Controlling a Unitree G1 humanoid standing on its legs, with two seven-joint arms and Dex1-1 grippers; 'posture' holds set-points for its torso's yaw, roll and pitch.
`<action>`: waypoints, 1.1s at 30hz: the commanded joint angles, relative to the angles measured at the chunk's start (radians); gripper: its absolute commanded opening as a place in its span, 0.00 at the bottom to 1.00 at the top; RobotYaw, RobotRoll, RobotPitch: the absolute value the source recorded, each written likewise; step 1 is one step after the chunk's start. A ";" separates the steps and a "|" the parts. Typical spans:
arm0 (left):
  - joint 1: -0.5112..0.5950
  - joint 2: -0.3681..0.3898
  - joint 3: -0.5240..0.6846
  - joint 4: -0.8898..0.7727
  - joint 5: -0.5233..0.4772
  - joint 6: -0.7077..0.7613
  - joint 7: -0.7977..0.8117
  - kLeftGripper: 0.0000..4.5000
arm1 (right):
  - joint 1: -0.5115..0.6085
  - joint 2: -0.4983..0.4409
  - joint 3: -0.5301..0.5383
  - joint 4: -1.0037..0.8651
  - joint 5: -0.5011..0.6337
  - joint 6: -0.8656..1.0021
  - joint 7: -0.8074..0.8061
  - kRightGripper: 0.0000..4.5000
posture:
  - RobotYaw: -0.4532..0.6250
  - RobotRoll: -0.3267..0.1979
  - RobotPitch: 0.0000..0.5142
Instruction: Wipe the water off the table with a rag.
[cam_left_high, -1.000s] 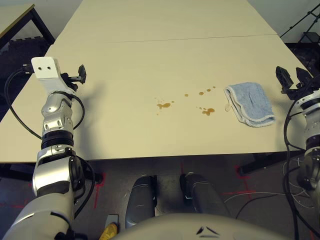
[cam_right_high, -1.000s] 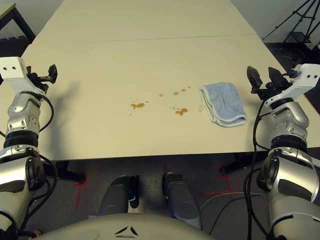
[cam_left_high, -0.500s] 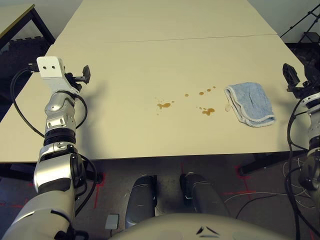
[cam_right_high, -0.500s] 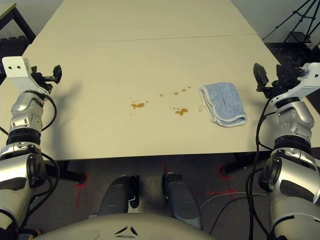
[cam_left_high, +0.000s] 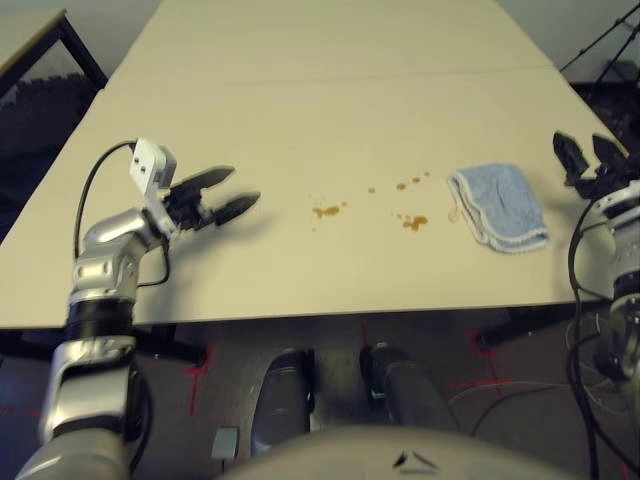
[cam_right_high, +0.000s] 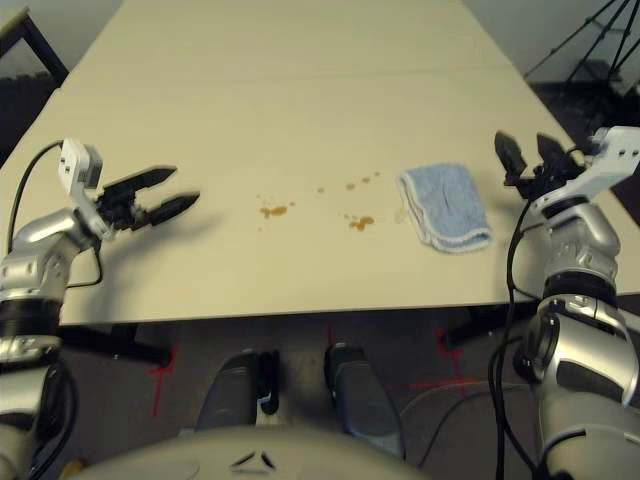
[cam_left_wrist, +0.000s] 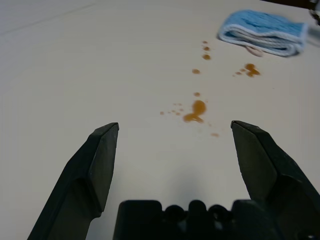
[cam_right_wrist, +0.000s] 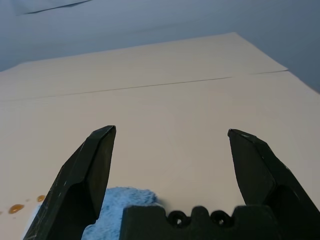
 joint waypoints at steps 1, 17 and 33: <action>-0.010 0.004 -0.020 -0.003 0.004 0.007 -0.021 1.00 | 0.019 -0.034 0.029 -0.054 0.010 0.095 0.064 1.00 | 0.28 0.62 0.26; -0.024 -0.044 -0.047 0.023 0.050 -0.049 0.005 1.00 | -0.004 -0.207 0.286 -0.159 -0.094 0.691 0.198 1.00 | 0.26 0.62 0.24; -0.004 -0.040 -0.050 -0.020 0.038 -0.030 0.020 1.00 | -0.083 -0.106 0.377 0.000 -0.200 0.614 0.216 1.00 | 0.28 0.62 0.24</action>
